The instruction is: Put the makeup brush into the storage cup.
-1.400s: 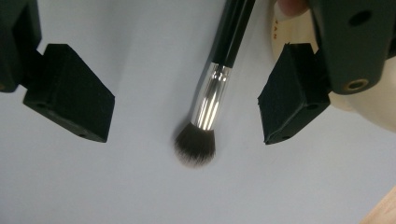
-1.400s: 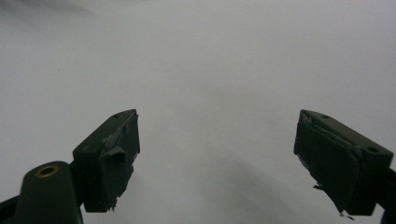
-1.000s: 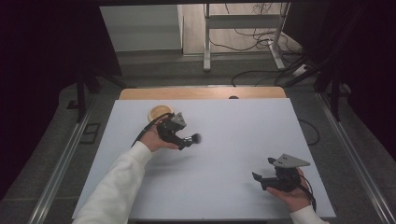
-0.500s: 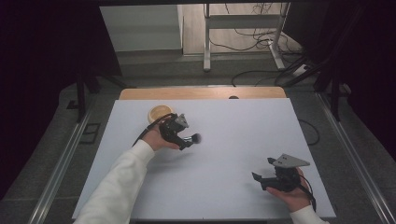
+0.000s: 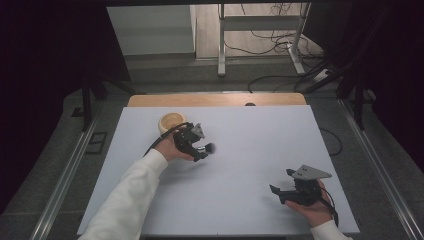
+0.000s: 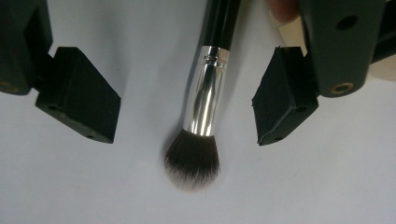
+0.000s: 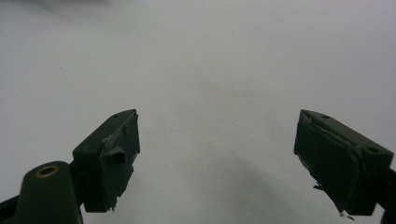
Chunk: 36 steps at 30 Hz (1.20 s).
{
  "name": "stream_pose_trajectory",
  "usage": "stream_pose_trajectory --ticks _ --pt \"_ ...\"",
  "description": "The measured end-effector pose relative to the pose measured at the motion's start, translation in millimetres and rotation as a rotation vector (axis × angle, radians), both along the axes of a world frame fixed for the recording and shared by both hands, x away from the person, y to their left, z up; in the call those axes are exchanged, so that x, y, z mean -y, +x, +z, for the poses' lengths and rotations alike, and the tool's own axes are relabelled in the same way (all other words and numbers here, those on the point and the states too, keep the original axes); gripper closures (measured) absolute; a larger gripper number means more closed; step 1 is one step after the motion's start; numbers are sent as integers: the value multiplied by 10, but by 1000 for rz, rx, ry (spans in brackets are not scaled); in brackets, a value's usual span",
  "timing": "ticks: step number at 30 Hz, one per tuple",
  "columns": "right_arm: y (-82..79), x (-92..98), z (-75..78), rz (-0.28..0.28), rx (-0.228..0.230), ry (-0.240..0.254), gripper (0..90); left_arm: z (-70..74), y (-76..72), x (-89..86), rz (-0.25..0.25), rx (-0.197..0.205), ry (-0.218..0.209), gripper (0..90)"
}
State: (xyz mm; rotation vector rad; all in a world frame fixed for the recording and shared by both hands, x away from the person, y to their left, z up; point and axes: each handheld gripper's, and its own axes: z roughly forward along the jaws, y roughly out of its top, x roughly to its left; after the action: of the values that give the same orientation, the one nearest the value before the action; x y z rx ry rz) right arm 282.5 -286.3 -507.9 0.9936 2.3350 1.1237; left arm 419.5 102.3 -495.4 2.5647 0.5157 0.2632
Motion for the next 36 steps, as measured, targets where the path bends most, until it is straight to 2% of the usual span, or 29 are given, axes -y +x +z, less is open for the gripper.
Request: stream_pose_trajectory --ticks 6,17,22,28,31,36 --pt "1 0 -2 1 1 1 151 -24 6 65 -8 7 40 241" --pt "-4 6 10 -3 8 3 152 -47 80 93 -11 -14 72 318" --pt "-9 -3 7 -1 6 5 151 -89 119 110 -16 -36 78 333" --pt "-4 0 8 4 6 7 152 -149 131 99 -31 -76 116 387" --pt "-8 -1 14 3 7 10 152 -153 151 79 -30 -105 107 416" --pt "-13 -6 14 2 8 10 152 -178 196 37 -26 -158 65 449"
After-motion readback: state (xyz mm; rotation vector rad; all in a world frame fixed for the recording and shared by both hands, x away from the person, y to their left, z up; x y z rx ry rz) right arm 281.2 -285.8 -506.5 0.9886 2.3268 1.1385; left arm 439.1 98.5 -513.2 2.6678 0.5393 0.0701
